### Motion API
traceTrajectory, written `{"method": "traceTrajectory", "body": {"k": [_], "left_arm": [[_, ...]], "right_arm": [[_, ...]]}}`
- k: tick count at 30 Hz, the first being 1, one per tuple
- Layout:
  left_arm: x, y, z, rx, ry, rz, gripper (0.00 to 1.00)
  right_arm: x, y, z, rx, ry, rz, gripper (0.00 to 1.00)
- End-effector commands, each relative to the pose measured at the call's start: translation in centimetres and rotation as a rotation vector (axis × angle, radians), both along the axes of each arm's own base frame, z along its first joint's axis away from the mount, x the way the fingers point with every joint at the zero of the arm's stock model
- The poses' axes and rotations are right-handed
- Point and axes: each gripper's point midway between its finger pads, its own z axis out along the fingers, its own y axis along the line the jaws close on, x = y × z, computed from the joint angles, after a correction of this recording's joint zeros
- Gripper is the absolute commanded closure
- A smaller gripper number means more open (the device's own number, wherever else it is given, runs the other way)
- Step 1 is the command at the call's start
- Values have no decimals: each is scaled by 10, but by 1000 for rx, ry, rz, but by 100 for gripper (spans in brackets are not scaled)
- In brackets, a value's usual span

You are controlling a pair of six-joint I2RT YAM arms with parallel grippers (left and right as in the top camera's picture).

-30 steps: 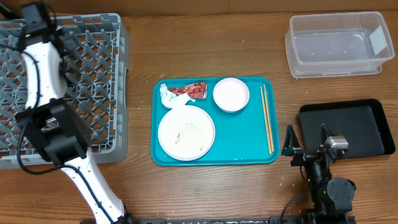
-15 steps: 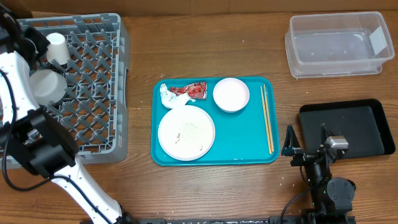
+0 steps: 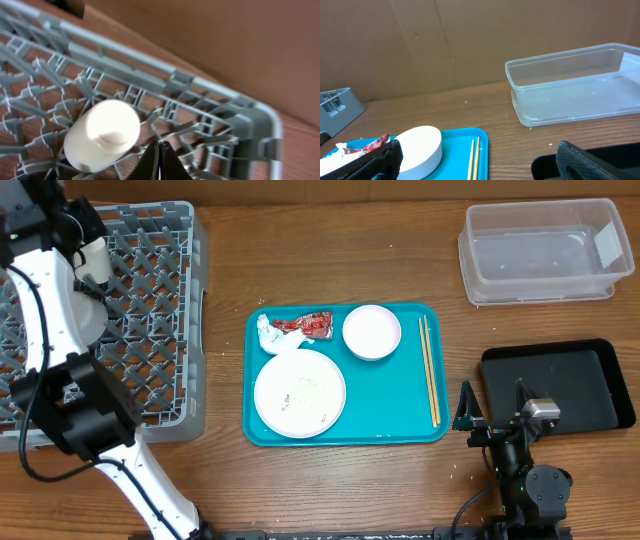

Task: Sort waste into correct bins and load items into the dishwasher

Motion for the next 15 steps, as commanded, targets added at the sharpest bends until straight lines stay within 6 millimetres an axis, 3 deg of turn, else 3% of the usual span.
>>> {"method": "traceTrajectory", "body": {"k": [1,15], "left_arm": [[-4,24,-23,34,45,34,94],[-2,38,-55,24,71,43,96]], "right_arm": [[1,-1,-3,-4,2,-7,0],[1,-1,-3,-4,2,-7,0]]}}
